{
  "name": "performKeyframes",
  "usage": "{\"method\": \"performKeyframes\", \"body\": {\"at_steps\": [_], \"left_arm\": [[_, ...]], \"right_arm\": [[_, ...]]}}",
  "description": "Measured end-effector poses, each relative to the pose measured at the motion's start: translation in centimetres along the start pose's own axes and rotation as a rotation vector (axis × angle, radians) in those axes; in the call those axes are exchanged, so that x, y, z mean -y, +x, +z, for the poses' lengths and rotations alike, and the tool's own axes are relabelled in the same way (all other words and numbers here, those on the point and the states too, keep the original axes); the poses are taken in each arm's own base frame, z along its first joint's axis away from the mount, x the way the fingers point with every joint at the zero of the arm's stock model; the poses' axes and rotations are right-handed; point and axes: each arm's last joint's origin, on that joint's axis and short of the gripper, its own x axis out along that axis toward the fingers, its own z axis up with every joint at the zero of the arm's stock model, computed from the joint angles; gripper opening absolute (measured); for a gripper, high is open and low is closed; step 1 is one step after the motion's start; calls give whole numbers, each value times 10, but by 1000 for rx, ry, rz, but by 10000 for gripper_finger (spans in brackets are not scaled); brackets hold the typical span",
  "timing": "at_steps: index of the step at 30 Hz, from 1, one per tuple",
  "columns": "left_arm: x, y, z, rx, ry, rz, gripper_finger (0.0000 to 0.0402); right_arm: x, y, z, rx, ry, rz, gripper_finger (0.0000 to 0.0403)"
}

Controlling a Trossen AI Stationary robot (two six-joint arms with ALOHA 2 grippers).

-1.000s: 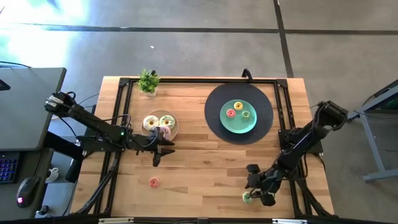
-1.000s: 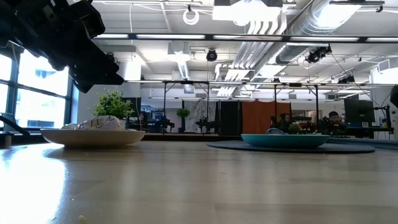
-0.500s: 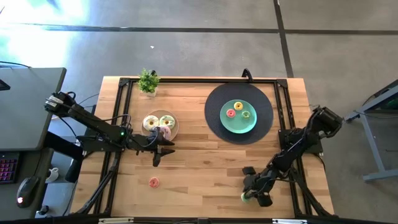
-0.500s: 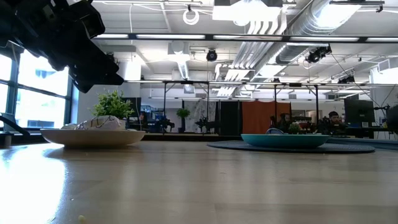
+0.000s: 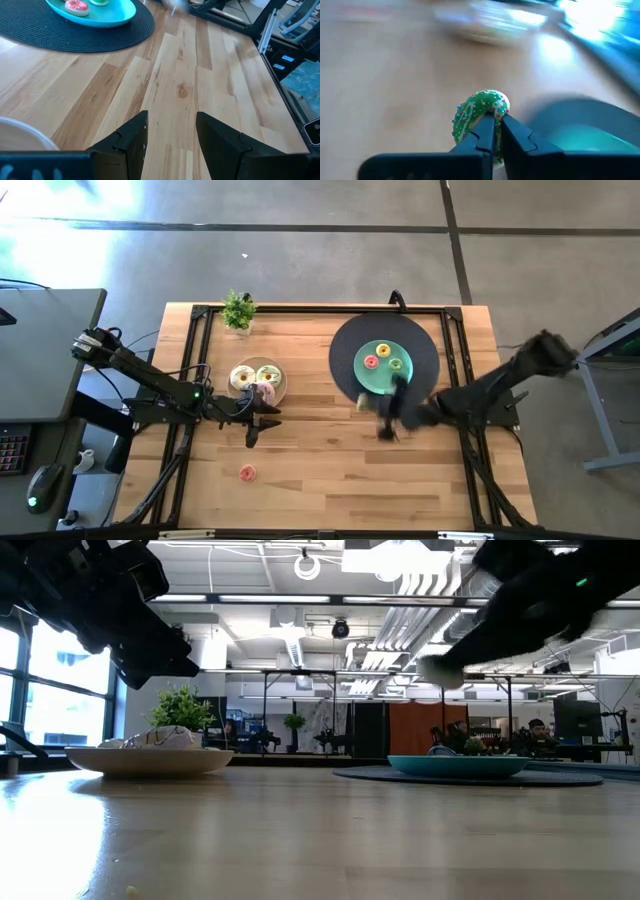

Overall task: Pick & Place donuts
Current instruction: Put the small green donut on the blue plate

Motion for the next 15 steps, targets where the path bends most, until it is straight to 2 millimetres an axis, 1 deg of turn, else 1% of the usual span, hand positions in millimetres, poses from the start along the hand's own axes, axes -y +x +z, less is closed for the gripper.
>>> {"method": "performKeyframes", "body": {"at_steps": [1, 3, 6, 11, 15], "left_arm": [[0, 0, 0, 1, -1, 0, 165], [0, 0, 0, 1, -1, 0, 165], [0, 0, 0, 2, -1, -1, 165], [0, 0, 0, 0, 0, 0, 165], [0, 0, 0, 0, 0, 0, 165]], "right_arm": [[15, 5, -2, -33, 53, -110, 9], [42, 15, -7, -119, 137, -242, 9], [73, 28, -16, -238, 227, -275, 19], [106, 46, -26, -330, 334, -287, 15], [120, 57, -40, -427, 405, -260, 16]]}}
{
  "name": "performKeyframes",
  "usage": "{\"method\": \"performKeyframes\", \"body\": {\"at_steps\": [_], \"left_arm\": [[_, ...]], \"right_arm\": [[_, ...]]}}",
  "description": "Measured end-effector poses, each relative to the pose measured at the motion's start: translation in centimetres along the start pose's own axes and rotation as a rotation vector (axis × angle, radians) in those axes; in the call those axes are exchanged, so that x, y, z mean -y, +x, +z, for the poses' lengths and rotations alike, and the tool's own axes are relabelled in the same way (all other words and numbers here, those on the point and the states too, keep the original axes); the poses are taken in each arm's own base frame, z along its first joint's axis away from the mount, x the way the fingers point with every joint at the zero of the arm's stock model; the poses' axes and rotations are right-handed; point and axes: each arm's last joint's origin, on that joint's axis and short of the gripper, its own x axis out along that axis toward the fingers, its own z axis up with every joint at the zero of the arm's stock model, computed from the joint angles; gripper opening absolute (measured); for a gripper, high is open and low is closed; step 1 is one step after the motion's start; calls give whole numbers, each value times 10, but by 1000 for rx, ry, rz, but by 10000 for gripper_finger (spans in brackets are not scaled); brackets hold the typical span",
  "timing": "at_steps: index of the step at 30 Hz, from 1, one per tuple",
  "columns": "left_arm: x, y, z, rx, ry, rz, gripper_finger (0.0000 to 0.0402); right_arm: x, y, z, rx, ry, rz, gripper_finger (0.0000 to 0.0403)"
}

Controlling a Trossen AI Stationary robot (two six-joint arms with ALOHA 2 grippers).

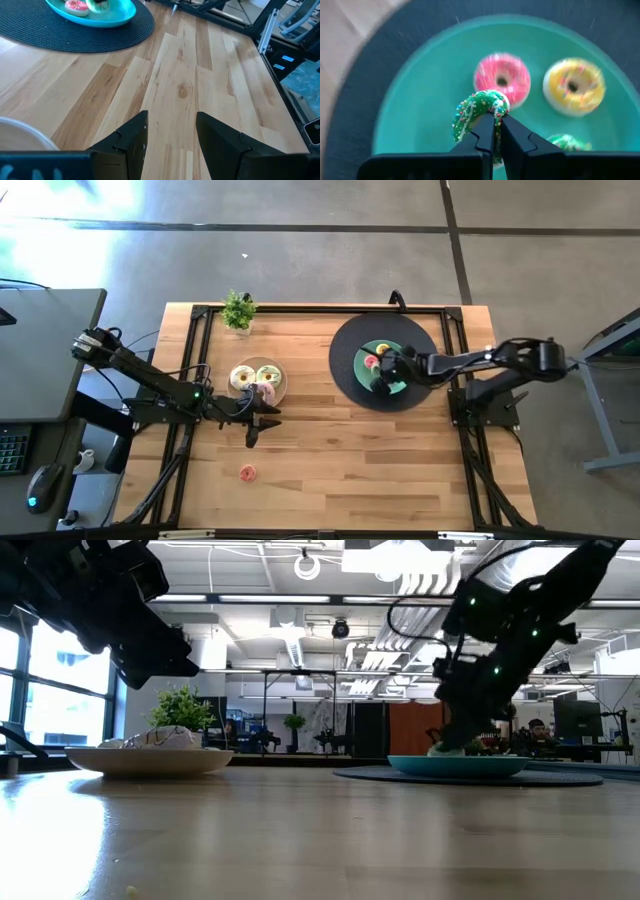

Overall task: Pick & Place donuts
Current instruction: Put the small green donut on the blue plate

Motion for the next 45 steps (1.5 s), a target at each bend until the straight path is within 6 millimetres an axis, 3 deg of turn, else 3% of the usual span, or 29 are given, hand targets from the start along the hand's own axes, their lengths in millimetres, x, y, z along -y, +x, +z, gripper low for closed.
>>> {"method": "performKeyframes", "body": {"at_steps": [4, 8, 23, 26, 30, 36, 45], "left_arm": [[0, 0, 0, 1, -1, -1, 165], [0, 0, 0, 0, 0, 0, 165], [0, 0, 0, 0, 0, 0, 165], [0, 0, 0, 1, 0, 0, 165], [0, 0, 0, 0, 0, 0, 165], [0, 0, 0, 1, 0, 0, 165], [0, 0, 0, 0, 0, 0, 165]], "right_arm": [[5, 14, -4, -74, 31, 24, 35], [4, 19, -5, -88, -44, 50, 68], [6, -9, 9, 12, -30, 132, 182], [7, -16, 12, 36, -6, 150, 190], [7, -17, 5, -54, 16, 200, 191], [11, -17, -3, -130, -42, 137, 195], [4, -17, 12, 23, -48, 231, 206]]}}
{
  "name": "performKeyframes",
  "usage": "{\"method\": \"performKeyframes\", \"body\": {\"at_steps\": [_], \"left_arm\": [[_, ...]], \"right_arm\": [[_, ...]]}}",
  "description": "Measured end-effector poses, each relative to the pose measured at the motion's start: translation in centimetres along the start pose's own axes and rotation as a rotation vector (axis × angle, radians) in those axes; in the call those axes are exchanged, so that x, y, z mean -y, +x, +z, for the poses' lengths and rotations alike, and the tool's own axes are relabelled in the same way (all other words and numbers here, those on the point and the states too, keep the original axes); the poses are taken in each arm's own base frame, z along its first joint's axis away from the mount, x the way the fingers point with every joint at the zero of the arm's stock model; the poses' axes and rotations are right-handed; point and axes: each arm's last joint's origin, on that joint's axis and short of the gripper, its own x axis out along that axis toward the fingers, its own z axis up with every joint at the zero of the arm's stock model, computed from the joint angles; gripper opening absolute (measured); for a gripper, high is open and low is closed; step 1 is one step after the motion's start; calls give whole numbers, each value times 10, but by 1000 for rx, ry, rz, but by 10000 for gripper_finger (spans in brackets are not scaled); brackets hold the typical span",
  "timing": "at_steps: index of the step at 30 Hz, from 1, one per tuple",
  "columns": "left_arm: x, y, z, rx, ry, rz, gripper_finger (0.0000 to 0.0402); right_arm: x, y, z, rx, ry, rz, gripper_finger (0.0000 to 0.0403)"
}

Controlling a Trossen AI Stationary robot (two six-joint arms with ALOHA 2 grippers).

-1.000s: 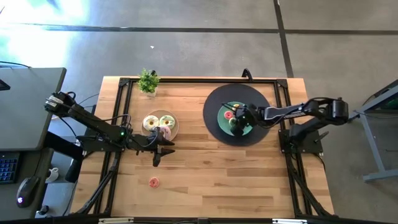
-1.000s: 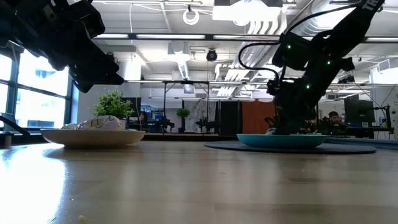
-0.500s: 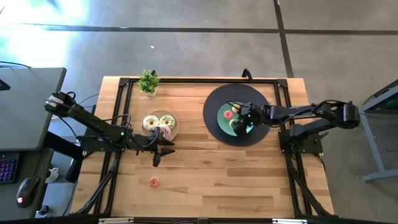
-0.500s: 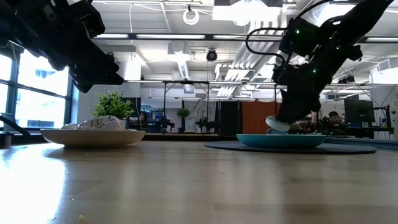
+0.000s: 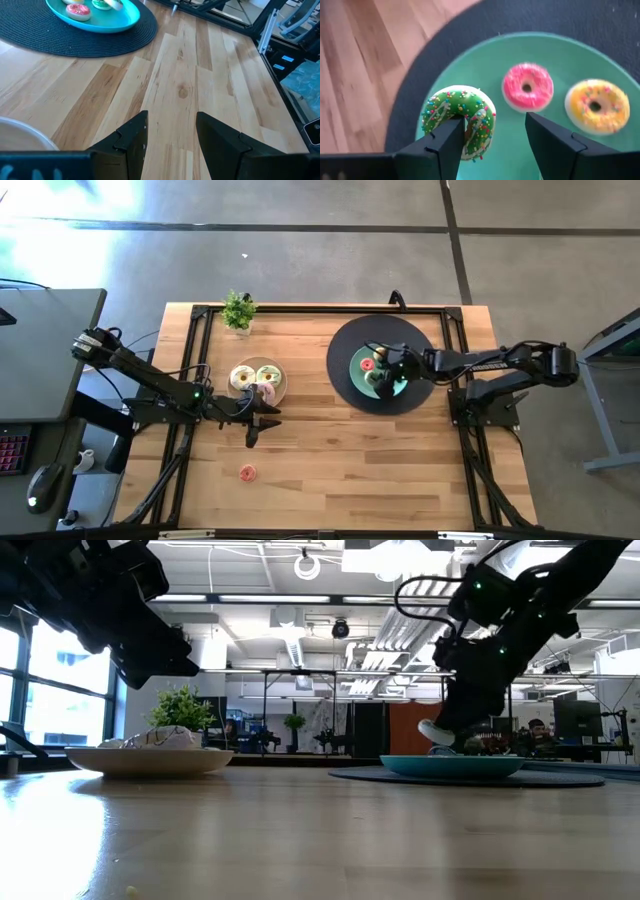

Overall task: Pick & Place donuts
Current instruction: Put the small green donut on the blue plate

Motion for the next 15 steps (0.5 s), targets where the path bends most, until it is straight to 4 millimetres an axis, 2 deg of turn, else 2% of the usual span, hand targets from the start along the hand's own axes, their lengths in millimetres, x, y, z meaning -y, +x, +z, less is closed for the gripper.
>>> {"method": "performKeyframes", "body": {"at_steps": [15], "left_arm": [[0, 0, 0, -4, 3, -1, 165]], "right_arm": [[-1, 0, 2, 23, 49, 12, 207]]}}
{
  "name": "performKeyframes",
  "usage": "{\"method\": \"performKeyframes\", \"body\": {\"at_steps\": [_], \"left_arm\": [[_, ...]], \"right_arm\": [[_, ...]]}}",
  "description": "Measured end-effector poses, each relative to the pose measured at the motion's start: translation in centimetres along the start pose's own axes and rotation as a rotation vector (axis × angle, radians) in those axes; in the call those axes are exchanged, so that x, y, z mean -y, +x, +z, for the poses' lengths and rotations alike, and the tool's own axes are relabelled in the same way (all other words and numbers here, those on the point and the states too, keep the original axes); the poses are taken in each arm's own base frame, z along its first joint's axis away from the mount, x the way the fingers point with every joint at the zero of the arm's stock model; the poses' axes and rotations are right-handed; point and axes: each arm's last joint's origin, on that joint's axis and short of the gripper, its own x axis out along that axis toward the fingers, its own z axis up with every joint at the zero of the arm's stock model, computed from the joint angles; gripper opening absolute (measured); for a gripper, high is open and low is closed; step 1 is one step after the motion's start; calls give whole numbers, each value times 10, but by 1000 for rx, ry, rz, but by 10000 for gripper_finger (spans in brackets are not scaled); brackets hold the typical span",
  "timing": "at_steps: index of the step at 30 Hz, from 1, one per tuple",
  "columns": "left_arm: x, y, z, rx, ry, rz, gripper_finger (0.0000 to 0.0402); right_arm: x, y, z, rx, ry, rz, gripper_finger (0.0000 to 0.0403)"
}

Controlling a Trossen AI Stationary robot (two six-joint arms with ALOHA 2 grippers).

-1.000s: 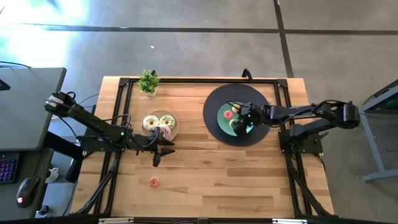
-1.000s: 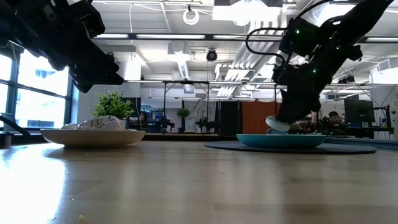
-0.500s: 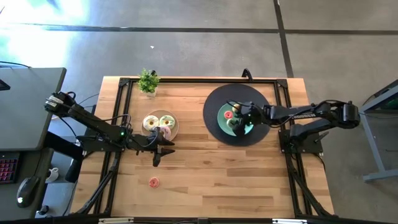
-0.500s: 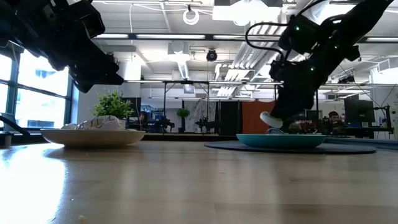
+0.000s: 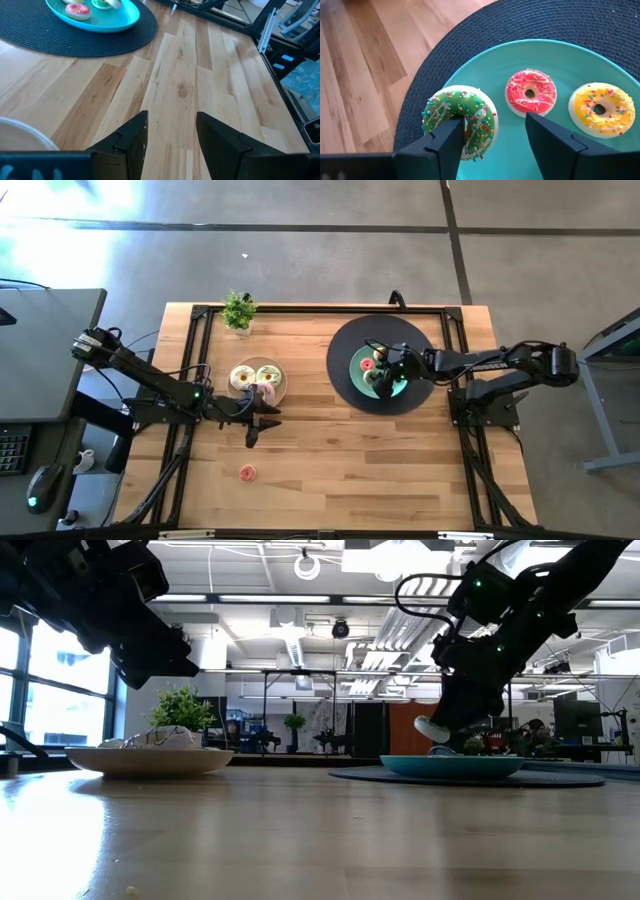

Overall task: Pick & Place donuts
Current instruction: Put the small green donut on the blue plate

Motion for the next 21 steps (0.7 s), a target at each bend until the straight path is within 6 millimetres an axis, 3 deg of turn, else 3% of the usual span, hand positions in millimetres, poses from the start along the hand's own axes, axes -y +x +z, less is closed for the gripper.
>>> {"method": "performKeyframes", "body": {"at_steps": [11, 18, 21], "left_arm": [[0, 0, 0, -3, 2, -2, 165], [-2, 0, 1, 32, 203, 84, 165], [-1, 0, 3, 52, 165, 74, 165]], "right_arm": [[-1, 0, 1, 5, -3, 17, 207], [0, 0, -6, -80, -72, 49, 207], [0, 0, -6, -78, -75, 45, 207]]}}
